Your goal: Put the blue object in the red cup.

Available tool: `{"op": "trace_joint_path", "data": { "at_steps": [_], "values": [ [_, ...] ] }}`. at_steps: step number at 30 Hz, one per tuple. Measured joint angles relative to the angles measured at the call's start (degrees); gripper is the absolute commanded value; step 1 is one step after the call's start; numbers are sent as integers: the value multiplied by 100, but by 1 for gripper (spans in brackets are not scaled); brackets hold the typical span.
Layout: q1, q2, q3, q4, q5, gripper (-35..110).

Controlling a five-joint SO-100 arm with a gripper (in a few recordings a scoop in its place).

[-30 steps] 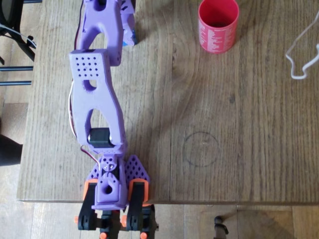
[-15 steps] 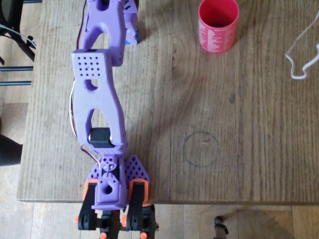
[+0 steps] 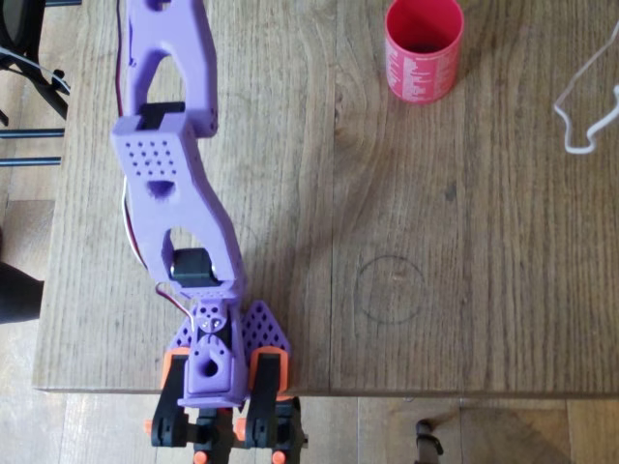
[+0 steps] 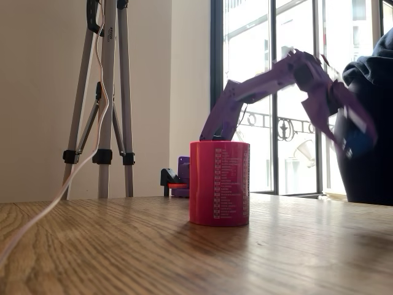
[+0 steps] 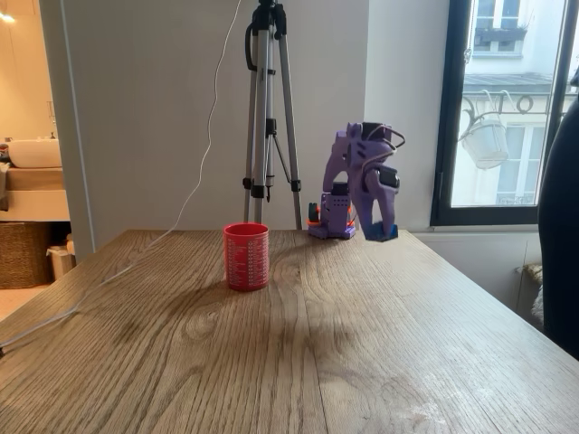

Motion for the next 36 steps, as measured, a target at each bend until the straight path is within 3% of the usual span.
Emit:
{"op": "trace_joint_path", "data": {
  "at_steps": [8,15,26,36],
  "values": [
    [984,1187,853,-1512,-343,0],
    [1898,1512,1503,-2021,-378,0],
    [3190,1512,1881,-1907,-202,0],
    [3595,1521,2004,-519,167,0]
  ]
}}
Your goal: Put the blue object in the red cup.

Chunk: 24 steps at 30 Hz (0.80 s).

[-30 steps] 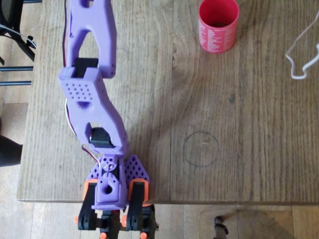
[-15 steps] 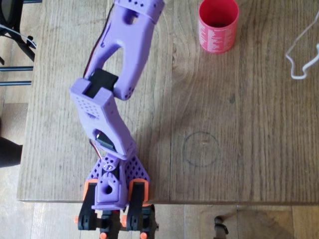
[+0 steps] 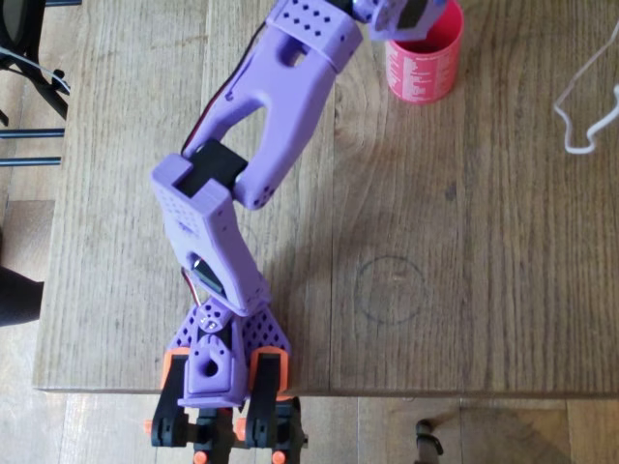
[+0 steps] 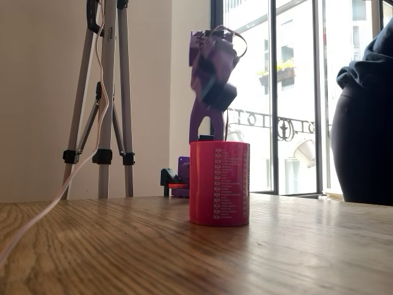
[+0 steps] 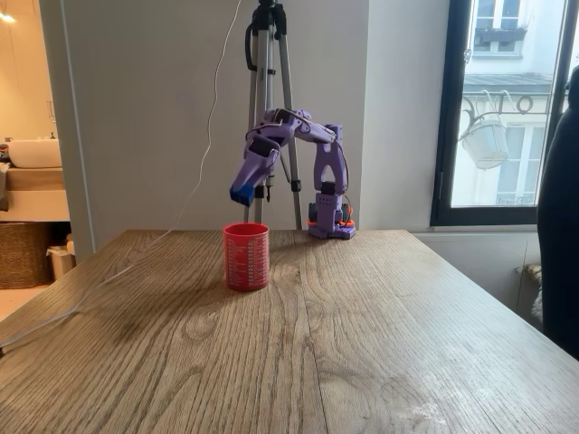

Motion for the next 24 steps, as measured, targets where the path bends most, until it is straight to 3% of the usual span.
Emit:
{"op": "trace_joint_path", "data": {
  "at_steps": [9,11,13,24],
  "values": [
    [-97,141,176,211,62,4],
    [-149,141,176,202,62,34],
    [-202,141,176,211,62,51],
    [-202,202,325,431,-97,57]
  ]
}}
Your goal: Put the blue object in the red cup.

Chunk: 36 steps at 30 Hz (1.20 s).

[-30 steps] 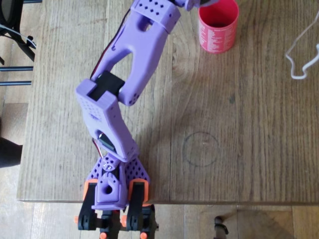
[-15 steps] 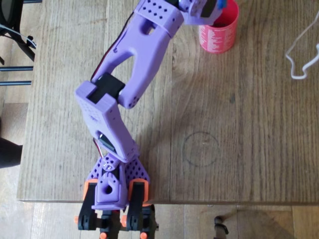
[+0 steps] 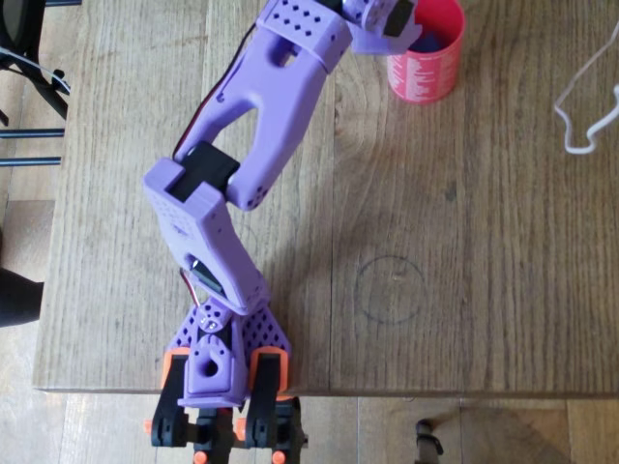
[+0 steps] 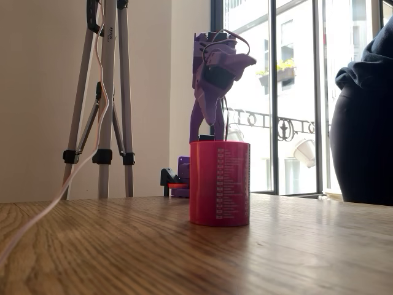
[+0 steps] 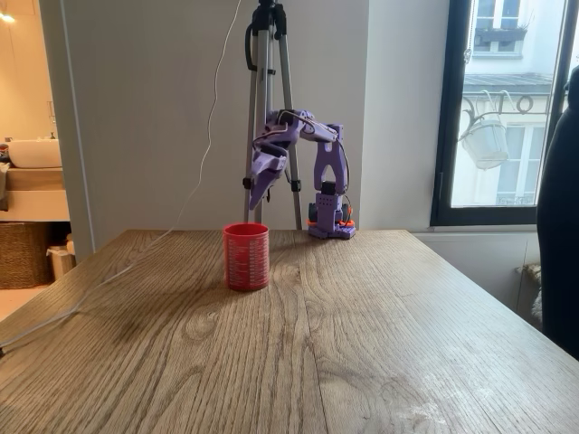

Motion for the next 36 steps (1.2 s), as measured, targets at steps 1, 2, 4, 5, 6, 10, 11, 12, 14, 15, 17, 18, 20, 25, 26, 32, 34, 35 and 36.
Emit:
{"op": "trace_joint_path", "data": {
  "at_steps": [1,2,4,5,6,10,11,12,14,15,17,18,20,25,26,32,34,35,36],
  "values": [
    [9,0,0,35,0,57],
    [9,0,0,44,0,57],
    [9,0,0,44,0,57],
    [9,0,0,53,0,57],
    [9,0,0,53,0,57],
    [9,0,0,88,-105,1],
    [9,0,0,88,-158,1],
    [9,0,0,88,-220,1],
    [9,0,0,88,-255,1],
    [9,0,0,88,-272,1],
    [9,0,0,53,-272,1],
    [9,0,0,26,-272,1],
    [9,0,0,9,-281,1],
    [9,0,0,9,-281,1],
    [9,0,0,9,-281,1],
    [0,114,9,-105,-229,1],
    [0,185,9,-105,-229,1],
    [0,246,9,-176,-167,1],
    [-97,272,-35,-343,9,1]
  ]
}}
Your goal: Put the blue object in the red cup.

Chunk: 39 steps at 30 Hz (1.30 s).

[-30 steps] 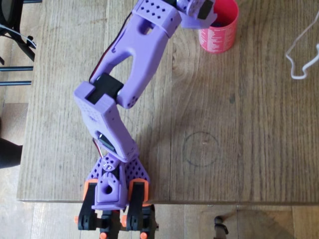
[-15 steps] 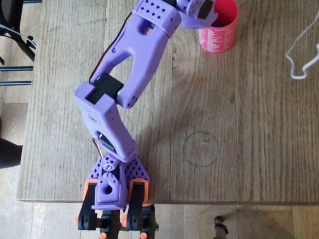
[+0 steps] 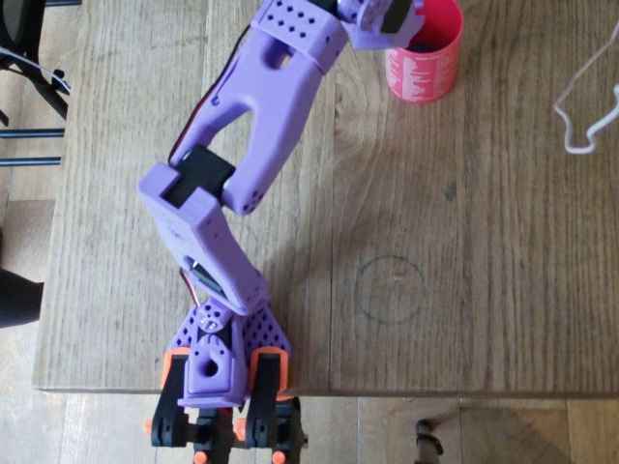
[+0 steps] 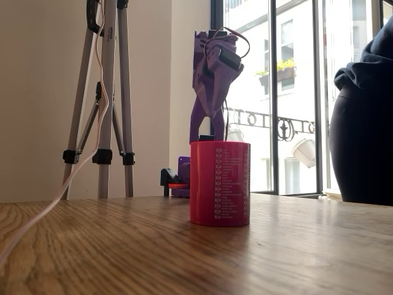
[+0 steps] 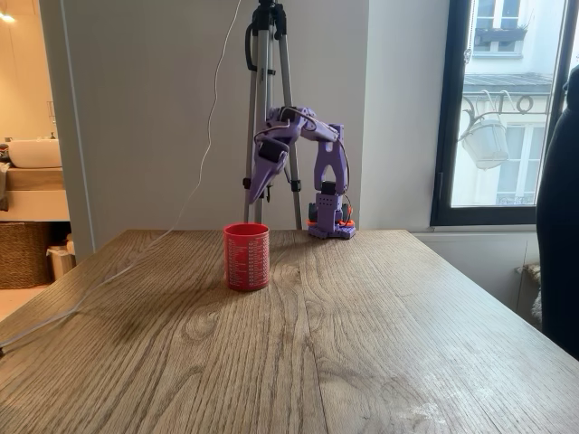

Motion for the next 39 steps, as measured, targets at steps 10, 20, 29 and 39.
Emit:
{"op": "trace_joint_path", "data": {
  "at_steps": [10,20,29,39],
  "values": [
    [-2145,1055,-475,-791,1037,1],
    [-3929,4034,475,290,1547,1],
    [-3902,6970,3252,-589,1143,1],
    [-3902,7726,7708,-1837,1081,1]
  ]
}}
